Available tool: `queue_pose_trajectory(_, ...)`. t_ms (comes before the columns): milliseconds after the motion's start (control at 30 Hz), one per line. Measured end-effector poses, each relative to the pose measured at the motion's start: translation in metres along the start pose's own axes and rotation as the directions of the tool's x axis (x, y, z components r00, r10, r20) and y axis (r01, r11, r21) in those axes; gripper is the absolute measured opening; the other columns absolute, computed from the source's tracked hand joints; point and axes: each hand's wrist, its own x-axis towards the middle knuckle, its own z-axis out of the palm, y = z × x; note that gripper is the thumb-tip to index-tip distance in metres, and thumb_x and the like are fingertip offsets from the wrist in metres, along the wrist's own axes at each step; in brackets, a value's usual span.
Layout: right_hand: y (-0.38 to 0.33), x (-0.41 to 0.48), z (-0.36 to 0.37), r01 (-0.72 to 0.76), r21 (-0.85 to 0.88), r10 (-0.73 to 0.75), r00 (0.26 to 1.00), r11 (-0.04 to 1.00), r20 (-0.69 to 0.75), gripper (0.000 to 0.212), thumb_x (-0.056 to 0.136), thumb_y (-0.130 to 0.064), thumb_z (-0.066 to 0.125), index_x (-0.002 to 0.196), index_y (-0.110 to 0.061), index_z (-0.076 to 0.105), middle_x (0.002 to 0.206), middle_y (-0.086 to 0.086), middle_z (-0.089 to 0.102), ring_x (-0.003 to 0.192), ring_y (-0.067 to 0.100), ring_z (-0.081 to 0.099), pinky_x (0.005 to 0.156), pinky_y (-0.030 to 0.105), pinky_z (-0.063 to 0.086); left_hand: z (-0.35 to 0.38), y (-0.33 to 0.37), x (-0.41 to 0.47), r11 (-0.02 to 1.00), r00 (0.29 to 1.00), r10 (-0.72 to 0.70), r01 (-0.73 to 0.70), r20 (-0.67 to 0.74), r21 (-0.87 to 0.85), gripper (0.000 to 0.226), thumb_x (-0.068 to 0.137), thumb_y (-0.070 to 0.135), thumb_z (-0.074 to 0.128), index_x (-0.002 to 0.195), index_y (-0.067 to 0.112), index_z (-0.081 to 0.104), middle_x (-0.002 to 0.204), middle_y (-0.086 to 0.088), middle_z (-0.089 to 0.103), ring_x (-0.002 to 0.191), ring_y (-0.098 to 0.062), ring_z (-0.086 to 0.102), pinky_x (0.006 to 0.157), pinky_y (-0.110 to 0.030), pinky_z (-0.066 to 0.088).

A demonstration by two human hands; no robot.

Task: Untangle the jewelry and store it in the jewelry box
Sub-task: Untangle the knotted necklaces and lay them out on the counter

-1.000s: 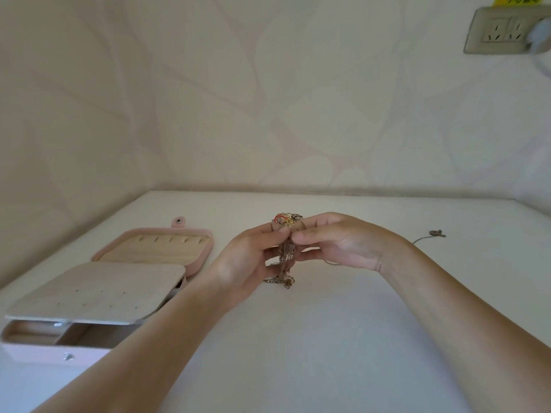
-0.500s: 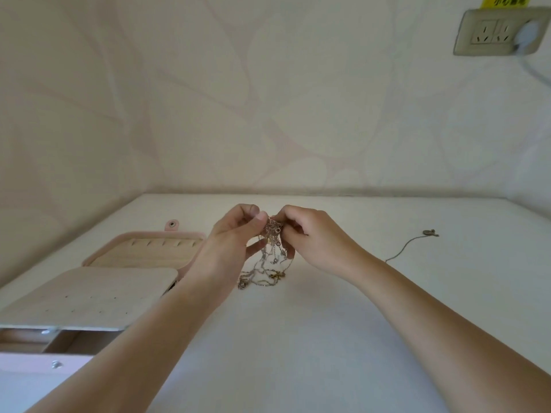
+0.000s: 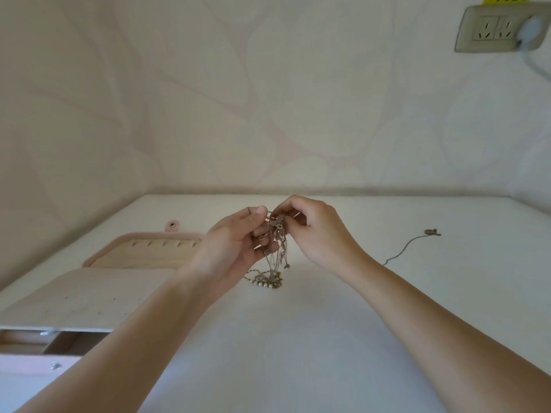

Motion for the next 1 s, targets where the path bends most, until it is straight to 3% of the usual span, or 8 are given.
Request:
queue_pose_trajectory(133,-0.003,-0.002,-0.003,-0.227,0.453,0.163,0.971,0.862,0.177,0.017,0.094,-0.003,0.049,0.088,-0.007,0.065,0.078,0.005,0.067,0.071,0.017,0.066,0.08,0.03,0.055,-0.01,0.002,0.003,0.969,0.994,-0.071,0.088,-0.082,0.229,0.014,0.089,0.016,0.056,0.078,0.008,0.056,0.059,0.001,0.039,0.05,-0.009,0.036,0.054,-0.022,0.044)
queue_pose_trajectory(267,-0.007,-0.005,0.004,-0.351,0.583,0.231,0.934,0.732,0.273,0.02,0.097,-0.004,0.043,0.086,-0.006,0.059,0.071,0.008,0.06,0.058,0.018,0.058,0.067,0.03,0.054,-0.014,0.001,0.003,0.919,0.989,0.0,0.058,-0.146,0.391,0.008,0.084,0.015,0.066,0.078,0.011,0.061,0.063,0.0,0.047,0.047,-0.008,0.035,0.056,-0.021,0.042)
queue_pose_trajectory(433,-0.007,-0.001,-0.004,-0.327,0.607,0.235,0.945,0.724,0.228,0.022,0.098,-0.014,0.047,0.077,-0.012,0.053,0.067,0.007,0.045,0.042,0.007,0.025,0.041,0.019,0.022,-0.014,0.007,-0.002,0.988,0.995,-0.014,0.028,-0.095,0.149,0.018,0.072,0.03,0.065,0.074,0.017,0.053,0.068,0.004,0.045,0.063,-0.009,0.042,0.07,-0.026,0.041)
queue_pose_trajectory(500,-0.005,0.001,-0.014,-0.293,0.508,0.225,0.955,0.81,0.192,0.024,0.095,-0.014,0.053,0.071,-0.013,0.056,0.063,0.002,0.044,0.042,0.007,0.027,0.041,0.018,0.023,-0.012,0.008,-0.003,1.0,0.996,-0.02,0.02,-0.089,-0.008,0.017,0.079,0.031,0.059,0.071,0.018,0.051,0.072,0.003,0.053,0.074,-0.012,0.053,0.082,-0.031,0.044)
queue_pose_trajectory(567,-0.002,0.003,-0.02,-0.206,0.178,0.195,0.978,0.962,0.075,0.021,0.092,-0.016,0.056,0.072,-0.012,0.063,0.061,-0.001,0.053,0.047,0.013,0.04,0.045,0.018,0.03,-0.009,0.009,-0.003,0.995,0.992,-0.008,-0.005,-0.129,-0.096,0.026,0.09,0.026,0.051,0.066,0.016,0.049,0.071,0.0,0.06,0.084,-0.016,0.062,0.092,-0.033,0.045)
queue_pose_trajectory(633,0.001,0.004,-0.019,-0.136,-0.071,0.133,0.99,0.988,-0.044,0.016,0.09,-0.018,0.057,0.08,-0.013,0.069,0.071,-0.002,0.066,0.058,0.015,0.052,0.049,0.014,0.033,-0.004,0.009,-0.003,0.99,0.983,0.015,-0.04,-0.182,-0.135,0.034,0.095,0.019,0.045,0.062,0.012,0.047,0.061,-0.003,0.059,0.079,-0.019,0.066,0.093,-0.034,0.048)
queue_pose_trajectory(800,0.0,0.002,-0.015,-0.022,-0.145,-0.001,0.988,0.989,-0.155,0.015,0.091,-0.013,0.052,0.087,-0.015,0.066,0.076,-0.006,0.063,0.043,0.002,0.046,0.045,0.014,0.03,0.003,0.01,-0.003,0.978,0.959,0.049,-0.104,-0.28,-0.183,0.036,0.095,0.015,0.048,0.06,0.01,0.047,0.049,-0.002,0.05,0.055,-0.016,0.061,0.079,-0.032,0.057)
queue_pose_trajectory(1000,-0.003,-0.002,-0.01,0.027,-0.222,-0.012,0.998,0.975,0.069,0.019,0.092,-0.016,0.053,0.08,-0.024,0.065,0.072,-0.006,0.064,0.048,0.007,0.045,0.049,0.02,0.034,-0.003,0.011,-0.001,0.956,0.962,0.036,-0.112,-0.272,-0.271,0.022,0.097,0.02,0.044,0.081,0.012,0.056,0.048,0.006,0.032,0.041,-0.008,0.036,0.044,-0.017,0.043)
